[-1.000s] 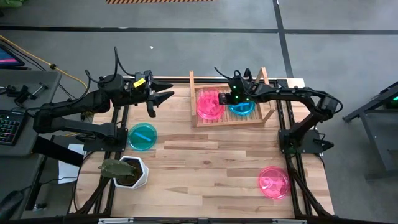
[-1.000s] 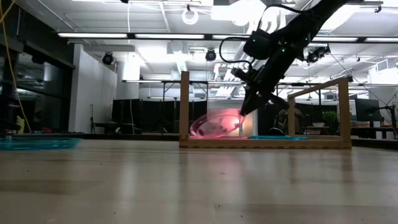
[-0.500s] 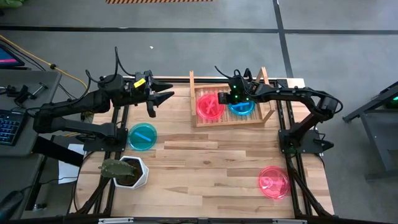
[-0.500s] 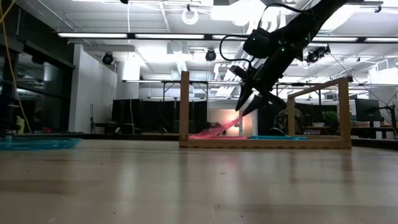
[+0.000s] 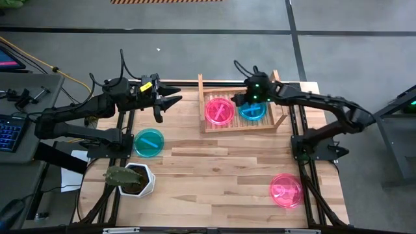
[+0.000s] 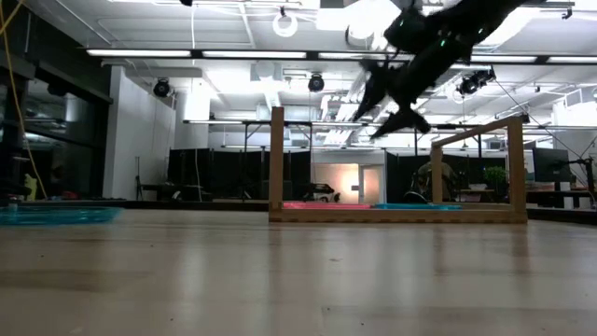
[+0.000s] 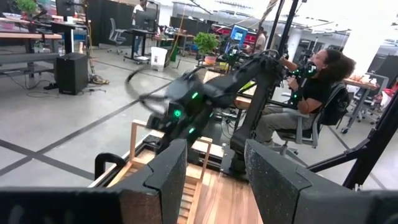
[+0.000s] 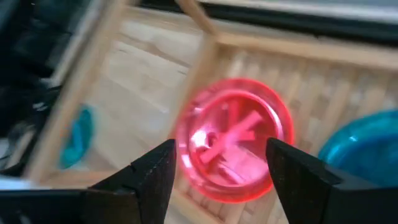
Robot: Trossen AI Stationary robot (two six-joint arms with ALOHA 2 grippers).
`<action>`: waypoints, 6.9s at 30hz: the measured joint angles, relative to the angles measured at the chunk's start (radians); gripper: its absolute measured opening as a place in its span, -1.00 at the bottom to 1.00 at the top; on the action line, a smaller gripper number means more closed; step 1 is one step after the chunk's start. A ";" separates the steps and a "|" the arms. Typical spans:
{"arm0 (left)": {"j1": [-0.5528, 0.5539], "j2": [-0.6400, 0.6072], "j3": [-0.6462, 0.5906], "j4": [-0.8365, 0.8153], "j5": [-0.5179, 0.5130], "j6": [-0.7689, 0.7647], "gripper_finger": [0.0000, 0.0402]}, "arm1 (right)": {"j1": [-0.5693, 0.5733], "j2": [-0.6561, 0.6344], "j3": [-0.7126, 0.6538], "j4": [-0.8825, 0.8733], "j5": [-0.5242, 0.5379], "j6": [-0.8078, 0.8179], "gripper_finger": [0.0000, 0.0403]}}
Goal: Place and stack plates onto a shelf
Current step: Stack the blue plate on top of the other blue plates on the shelf
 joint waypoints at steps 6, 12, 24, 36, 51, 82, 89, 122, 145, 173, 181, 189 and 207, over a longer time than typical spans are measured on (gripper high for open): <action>0.000 0.000 0.000 -0.016 0.000 0.000 -0.24 | 0.137 -0.122 0.000 0.091 -0.001 -0.060 0.16; 0.000 0.000 0.000 -0.016 0.000 -0.006 -0.24 | 0.307 -0.147 0.000 0.289 0.101 -0.104 0.16; 0.001 0.025 0.051 -0.158 -0.019 -0.176 -0.25 | 0.353 -0.148 0.000 0.375 0.130 -0.086 0.16; 0.009 0.277 0.228 -1.192 0.054 0.241 -0.33 | 0.353 -0.148 0.000 0.368 0.130 -0.075 0.16; 0.045 0.474 -0.146 -1.008 0.112 0.899 -0.52 | 0.354 -0.148 -0.001 0.328 0.095 -0.084 0.16; 0.044 0.617 -0.218 -0.749 0.059 1.215 -0.57 | 0.354 -0.147 -0.001 0.272 0.096 -0.083 0.16; 0.043 0.618 -0.218 -0.785 0.082 1.252 -0.58 | 0.354 -0.147 -0.001 0.269 0.096 -0.084 0.16; 0.097 0.668 0.028 -0.968 0.078 1.020 -1.00 | 0.354 -0.147 -0.001 0.268 0.097 -0.086 0.16; 0.175 0.181 0.203 -1.065 0.130 0.413 -1.00 | 0.353 -0.165 -0.001 0.255 0.086 -0.117 0.16; 0.088 0.676 0.647 -0.462 0.109 -0.034 -1.00 | 0.182 -0.515 -0.001 0.384 0.101 -0.198 0.16; 0.111 0.928 0.648 -0.173 0.054 -0.147 -1.00 | 0.182 -0.519 0.000 0.488 0.100 -0.235 0.16; 0.124 1.132 0.648 0.026 -0.027 -0.233 -1.00 | 0.183 -0.510 0.000 0.476 0.100 -0.217 0.16; 0.143 1.313 0.648 0.194 -0.077 -0.219 -0.99 | 0.183 -0.510 0.000 0.435 0.100 -0.217 0.16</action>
